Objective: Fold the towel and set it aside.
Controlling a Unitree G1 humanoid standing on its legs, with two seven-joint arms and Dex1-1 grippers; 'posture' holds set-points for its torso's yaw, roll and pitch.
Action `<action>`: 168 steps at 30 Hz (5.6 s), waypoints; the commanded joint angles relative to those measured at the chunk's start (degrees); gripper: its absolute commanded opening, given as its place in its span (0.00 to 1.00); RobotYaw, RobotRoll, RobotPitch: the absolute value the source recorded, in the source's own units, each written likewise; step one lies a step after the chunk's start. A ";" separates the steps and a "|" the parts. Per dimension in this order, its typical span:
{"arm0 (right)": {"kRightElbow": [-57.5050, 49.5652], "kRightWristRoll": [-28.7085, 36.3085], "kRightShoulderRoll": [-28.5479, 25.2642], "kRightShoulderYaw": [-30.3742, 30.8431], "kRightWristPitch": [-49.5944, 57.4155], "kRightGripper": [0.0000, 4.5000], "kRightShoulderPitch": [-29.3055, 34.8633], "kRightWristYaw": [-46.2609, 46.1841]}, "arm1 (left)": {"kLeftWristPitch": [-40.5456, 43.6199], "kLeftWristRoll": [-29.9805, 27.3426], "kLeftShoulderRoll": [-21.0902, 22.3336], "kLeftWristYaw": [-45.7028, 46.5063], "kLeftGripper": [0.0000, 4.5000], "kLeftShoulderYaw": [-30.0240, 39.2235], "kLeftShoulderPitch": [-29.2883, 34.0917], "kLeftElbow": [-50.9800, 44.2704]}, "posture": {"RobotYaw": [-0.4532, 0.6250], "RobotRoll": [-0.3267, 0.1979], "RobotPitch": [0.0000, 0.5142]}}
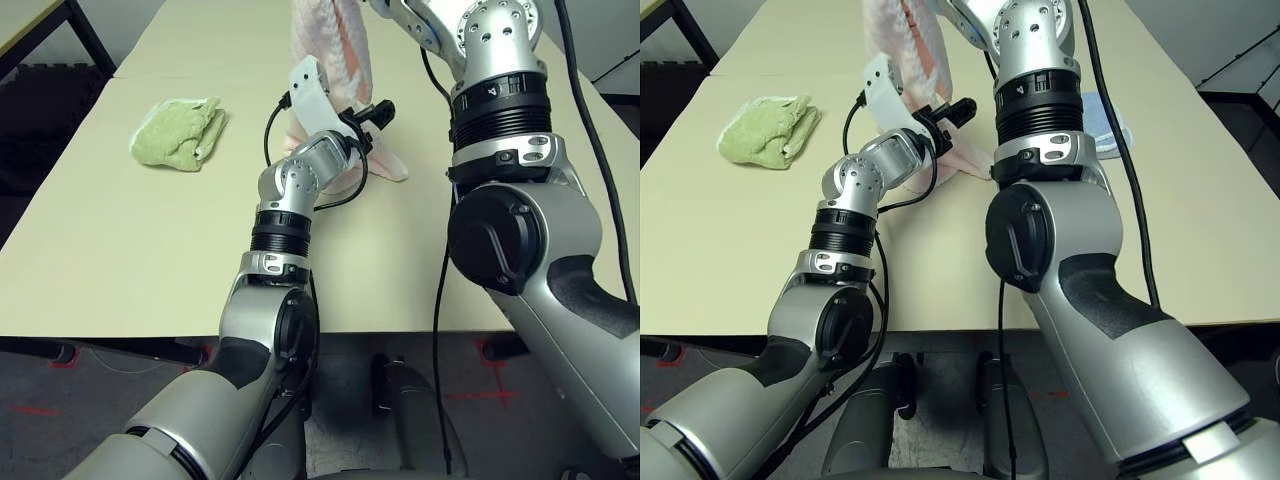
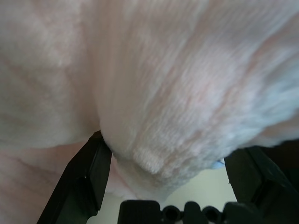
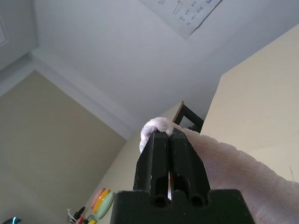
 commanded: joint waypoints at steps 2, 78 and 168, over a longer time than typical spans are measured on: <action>0.54 0.26 -0.33 0.18 -0.73 0.00 -1.22 0.60 | -5.20 3.05 -4.06 3.49 1.00 -1.44 -1.36 5.74 | 0.41 0.62 0.38; 10.96 -28.86 -24.89 19.04 -32.46 0.00 12.51 50.82 | -20.28 27.06 32.61 -43.24 0.99 -23.12 0.48 14.98 | 0.39 0.62 0.43; 24.08 -20.41 -17.49 5.50 -50.33 0.00 -8.33 51.15 | -13.58 15.93 32.61 -68.42 0.99 -15.08 12.49 0.92 | 0.46 0.62 0.35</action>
